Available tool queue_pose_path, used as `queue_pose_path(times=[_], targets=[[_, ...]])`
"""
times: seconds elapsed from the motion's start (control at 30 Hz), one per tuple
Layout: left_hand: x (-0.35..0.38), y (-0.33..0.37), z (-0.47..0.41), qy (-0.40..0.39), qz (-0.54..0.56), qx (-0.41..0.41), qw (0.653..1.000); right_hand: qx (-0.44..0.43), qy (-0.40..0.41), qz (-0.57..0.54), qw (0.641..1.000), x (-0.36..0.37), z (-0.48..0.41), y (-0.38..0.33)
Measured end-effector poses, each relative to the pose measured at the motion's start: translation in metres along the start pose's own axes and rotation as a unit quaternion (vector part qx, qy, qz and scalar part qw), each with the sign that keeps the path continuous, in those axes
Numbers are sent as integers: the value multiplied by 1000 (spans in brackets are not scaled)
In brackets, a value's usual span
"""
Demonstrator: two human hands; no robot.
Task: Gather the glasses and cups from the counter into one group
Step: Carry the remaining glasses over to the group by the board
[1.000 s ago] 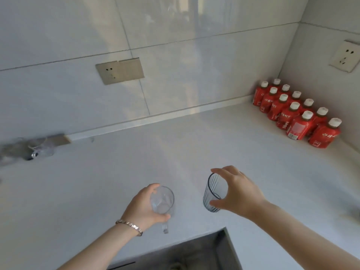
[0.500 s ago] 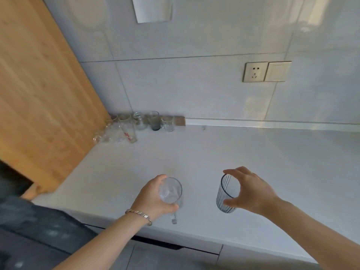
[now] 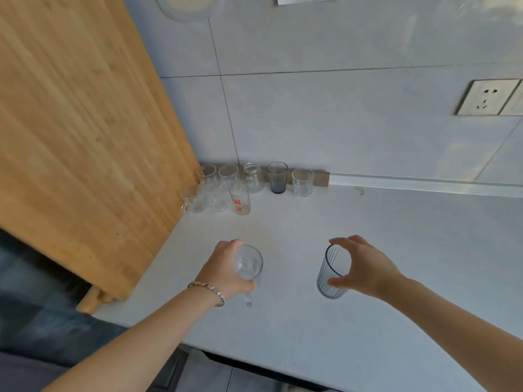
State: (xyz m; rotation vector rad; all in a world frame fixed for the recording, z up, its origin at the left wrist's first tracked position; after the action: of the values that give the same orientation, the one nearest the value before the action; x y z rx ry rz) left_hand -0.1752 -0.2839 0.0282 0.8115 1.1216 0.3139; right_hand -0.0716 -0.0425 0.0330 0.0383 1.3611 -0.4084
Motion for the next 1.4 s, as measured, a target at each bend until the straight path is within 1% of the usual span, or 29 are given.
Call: queue_pose_path(times=[0.17, 0.37, 0.57, 0.67, 0.83, 1.1, 1.17, 1.3, 1.4], targets=[[-4, -3, -82, -14, -21, -6, 1000, -1, -5, 9, 1000, 2, -64, -5], [3, 12, -184, -20, -42, -13, 999, -4, -10, 11, 1000, 2, -140, 0], [22, 29, -269, -51, -127, -11, 991, 9, -26, -2, 1000, 12, -187, 12], [35, 26, -296, -67, -141, -23, 988, 22, -32, -8, 999, 20, -204, 21], [52, 15, -318, -95, -162, -8, 982, 43, -31, 6, 999, 29, -230, 22], [59, -1, -326, -136, -155, 22, 978, 70, -22, 15, 997, 34, -291, -13], [58, -1, -321, -130, -157, 41, 978, 75, -26, 21, 997, 38, -300, -21], [45, 7, -306, -82, -167, 88, 979, 94, -20, 25, 995, 41, -301, -31], [36, 18, -289, -85, -185, 139, 969, 122, -15, 12, 992, 36, -282, -28]])
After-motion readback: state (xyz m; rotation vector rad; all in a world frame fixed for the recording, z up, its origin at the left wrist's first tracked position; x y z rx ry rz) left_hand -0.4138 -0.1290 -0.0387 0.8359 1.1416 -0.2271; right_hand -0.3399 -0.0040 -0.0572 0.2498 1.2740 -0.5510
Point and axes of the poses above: each hand's wrist, its own z-axis away from the middle knuckle, its own x-axis out of the palm, y = z × x, the point moved 9 cm from there along -z, towards the middle knuckle, and after that the axes turned 14 degrees about z, right-handed, at the moved point
